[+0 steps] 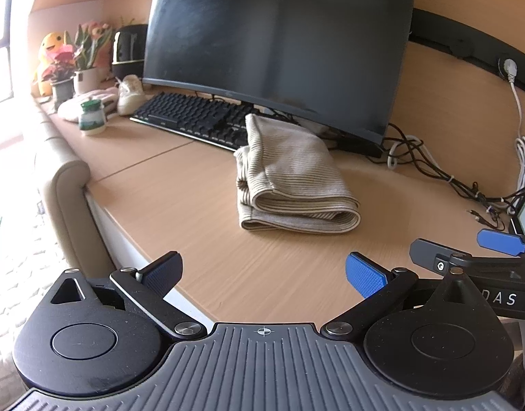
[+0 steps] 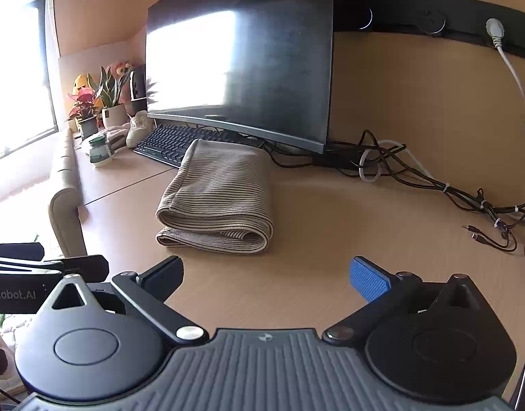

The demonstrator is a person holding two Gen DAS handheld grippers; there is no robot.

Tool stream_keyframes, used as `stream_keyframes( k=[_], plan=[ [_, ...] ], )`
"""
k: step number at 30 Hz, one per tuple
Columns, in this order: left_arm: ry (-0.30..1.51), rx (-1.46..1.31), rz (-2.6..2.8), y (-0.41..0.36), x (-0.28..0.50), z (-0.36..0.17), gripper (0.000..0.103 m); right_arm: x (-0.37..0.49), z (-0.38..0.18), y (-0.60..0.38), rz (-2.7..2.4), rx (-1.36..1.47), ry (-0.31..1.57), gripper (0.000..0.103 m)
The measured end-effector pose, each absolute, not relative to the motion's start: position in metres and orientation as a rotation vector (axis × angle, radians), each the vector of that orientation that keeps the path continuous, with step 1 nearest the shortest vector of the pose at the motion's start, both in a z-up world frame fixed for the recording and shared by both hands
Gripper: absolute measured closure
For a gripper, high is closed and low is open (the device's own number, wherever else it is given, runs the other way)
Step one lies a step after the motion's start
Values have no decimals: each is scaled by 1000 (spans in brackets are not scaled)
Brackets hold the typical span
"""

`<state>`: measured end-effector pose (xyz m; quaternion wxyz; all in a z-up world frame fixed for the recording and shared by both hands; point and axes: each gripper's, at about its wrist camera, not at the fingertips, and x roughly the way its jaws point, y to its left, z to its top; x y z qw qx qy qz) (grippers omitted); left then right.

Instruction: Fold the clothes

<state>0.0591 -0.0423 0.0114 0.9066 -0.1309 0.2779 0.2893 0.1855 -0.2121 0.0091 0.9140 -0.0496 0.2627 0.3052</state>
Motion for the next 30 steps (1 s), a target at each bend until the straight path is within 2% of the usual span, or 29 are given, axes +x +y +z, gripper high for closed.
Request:
stream_keyframes(
  k=[30],
  plan=[
    [574,-278,609,-42,56,12,0,183,9,-210,636,-95,550,0]
  ],
)
